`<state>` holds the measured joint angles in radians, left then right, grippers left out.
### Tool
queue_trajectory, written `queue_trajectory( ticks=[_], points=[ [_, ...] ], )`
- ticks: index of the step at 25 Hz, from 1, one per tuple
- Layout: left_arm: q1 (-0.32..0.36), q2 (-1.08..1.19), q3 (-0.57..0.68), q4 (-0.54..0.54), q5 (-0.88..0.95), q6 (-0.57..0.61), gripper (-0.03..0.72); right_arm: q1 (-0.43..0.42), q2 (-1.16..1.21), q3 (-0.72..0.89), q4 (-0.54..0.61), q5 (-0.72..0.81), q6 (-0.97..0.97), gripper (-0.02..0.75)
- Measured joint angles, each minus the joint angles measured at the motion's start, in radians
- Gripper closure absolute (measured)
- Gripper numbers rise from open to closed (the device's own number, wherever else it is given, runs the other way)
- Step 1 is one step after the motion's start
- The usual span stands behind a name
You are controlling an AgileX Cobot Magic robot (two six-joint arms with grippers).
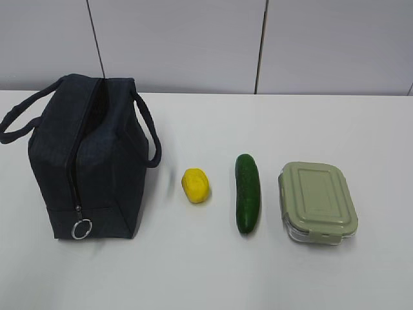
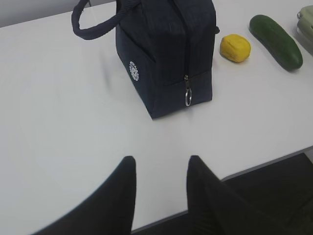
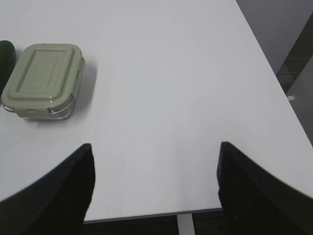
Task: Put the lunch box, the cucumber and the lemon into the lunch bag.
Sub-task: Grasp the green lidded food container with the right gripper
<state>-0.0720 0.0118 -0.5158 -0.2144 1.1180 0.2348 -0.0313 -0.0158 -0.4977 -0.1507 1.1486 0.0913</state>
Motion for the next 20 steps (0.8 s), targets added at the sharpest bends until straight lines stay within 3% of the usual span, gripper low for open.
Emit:
queue_trajectory(
  ticks=[20],
  points=[
    [0.0,0.0,0.0,0.0,0.0,0.0,0.45,0.0,0.0,-0.004,0.017,0.016,0.0,0.156]
  ],
)
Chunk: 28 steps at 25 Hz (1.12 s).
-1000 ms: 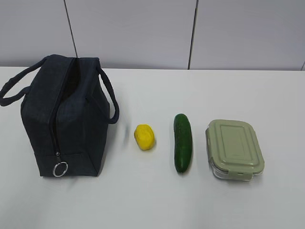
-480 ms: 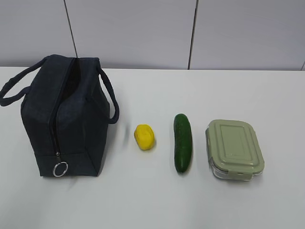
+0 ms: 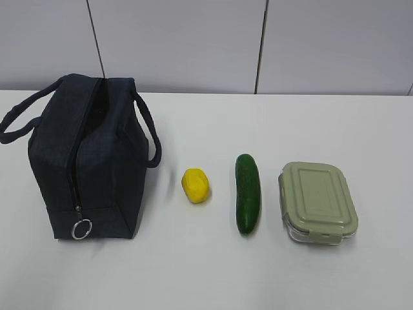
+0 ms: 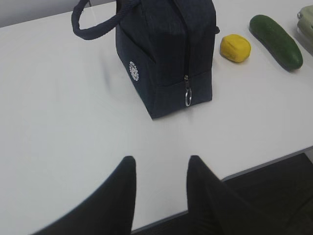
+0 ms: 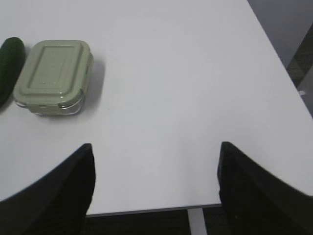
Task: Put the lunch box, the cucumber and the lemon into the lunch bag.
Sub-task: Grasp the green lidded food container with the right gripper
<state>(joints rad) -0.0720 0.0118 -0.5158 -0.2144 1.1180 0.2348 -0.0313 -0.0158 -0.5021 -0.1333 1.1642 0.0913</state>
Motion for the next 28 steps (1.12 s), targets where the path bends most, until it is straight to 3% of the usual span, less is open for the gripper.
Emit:
queue_trajectory(
  ticks=[3,13,22,28],
  points=[
    [0.0,0.0,0.0,0.0,0.0,0.0,0.45,0.0,0.0,-0.009,0.076,0.011,0.0,0.156],
    [0.0,0.0,0.0,0.0,0.0,0.0,0.45,0.0,0.162,-0.009,0.512,-0.05,-0.091,0.156],
    [0.0,0.0,0.0,0.0,0.0,0.0,0.45,0.0,0.438,-0.009,0.961,-0.111,-0.391,0.156],
    [0.0,0.0,0.0,0.0,0.0,0.0,0.45,0.0,0.663,-0.009,1.176,-0.123,-0.627,0.156]
  ],
)
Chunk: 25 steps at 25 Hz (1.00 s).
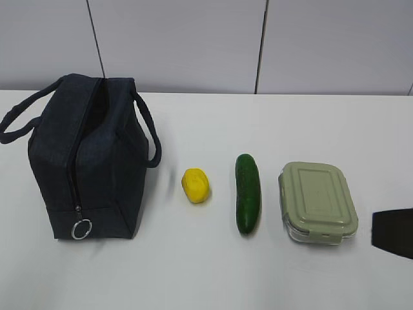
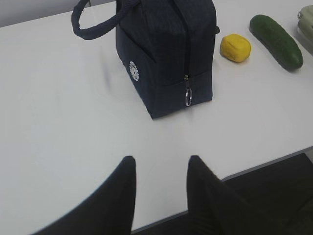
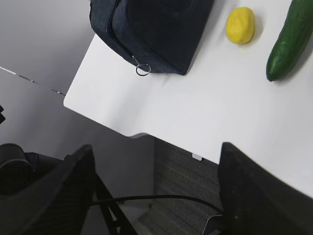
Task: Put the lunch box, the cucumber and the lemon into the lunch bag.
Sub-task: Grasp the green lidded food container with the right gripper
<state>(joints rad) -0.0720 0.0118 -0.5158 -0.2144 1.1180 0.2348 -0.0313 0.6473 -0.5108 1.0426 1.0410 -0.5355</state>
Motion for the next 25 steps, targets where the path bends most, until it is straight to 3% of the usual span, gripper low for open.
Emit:
queue_trajectory(
  ticks=[9,17,20,25],
  points=[
    [0.0,0.0,0.0,0.0,0.0,0.0,0.45,0.0,0.394,-0.048,0.075,0.048,-0.31,0.156],
    [0.0,0.0,0.0,0.0,0.0,0.0,0.45,-0.039,0.562,-0.198,0.075,0.05,-0.363,0.158],
    [-0.004,0.0,0.0,0.0,-0.002,0.0,0.45,-0.081,0.573,-0.239,0.026,0.033,-0.351,0.158],
    [-0.004,0.0,0.0,0.0,-0.002,0.0,0.45,-0.155,0.575,-0.295,-0.177,-0.008,-0.251,0.151]
  ],
)
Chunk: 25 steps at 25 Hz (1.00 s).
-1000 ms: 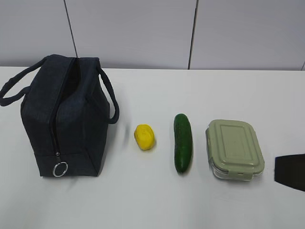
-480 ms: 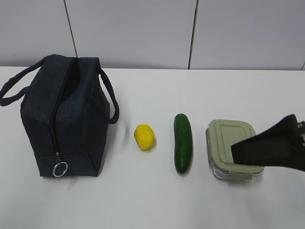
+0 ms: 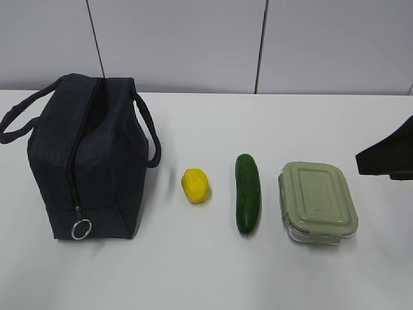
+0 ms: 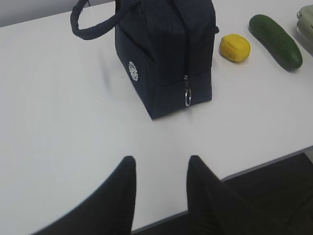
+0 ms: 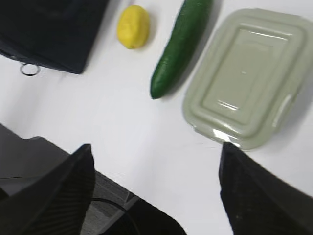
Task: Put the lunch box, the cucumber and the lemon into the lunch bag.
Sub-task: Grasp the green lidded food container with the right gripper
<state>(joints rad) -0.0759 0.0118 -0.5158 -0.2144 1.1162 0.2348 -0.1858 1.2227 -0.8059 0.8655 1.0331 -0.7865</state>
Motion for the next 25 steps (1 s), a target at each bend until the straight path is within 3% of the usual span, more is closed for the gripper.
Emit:
queue_trajectory(
  ticks=[3,12,19,25],
  points=[
    [-0.001,0.0,0.0,0.0,0.0,0.0,0.45,-0.006,0.007,-0.004,-0.064,-0.027,0.042,0.148],
    [-0.001,0.0,0.0,0.0,0.0,0.0,0.45,-0.05,0.177,-0.006,-0.071,-0.062,0.048,0.147],
    [-0.001,0.0,0.0,0.0,0.0,0.0,0.45,-0.209,0.332,-0.008,0.188,0.05,-0.148,0.146],
    [-0.001,0.0,0.0,0.0,0.0,0.0,0.45,-0.304,0.463,-0.016,0.315,0.12,-0.274,0.146]
  ],
)
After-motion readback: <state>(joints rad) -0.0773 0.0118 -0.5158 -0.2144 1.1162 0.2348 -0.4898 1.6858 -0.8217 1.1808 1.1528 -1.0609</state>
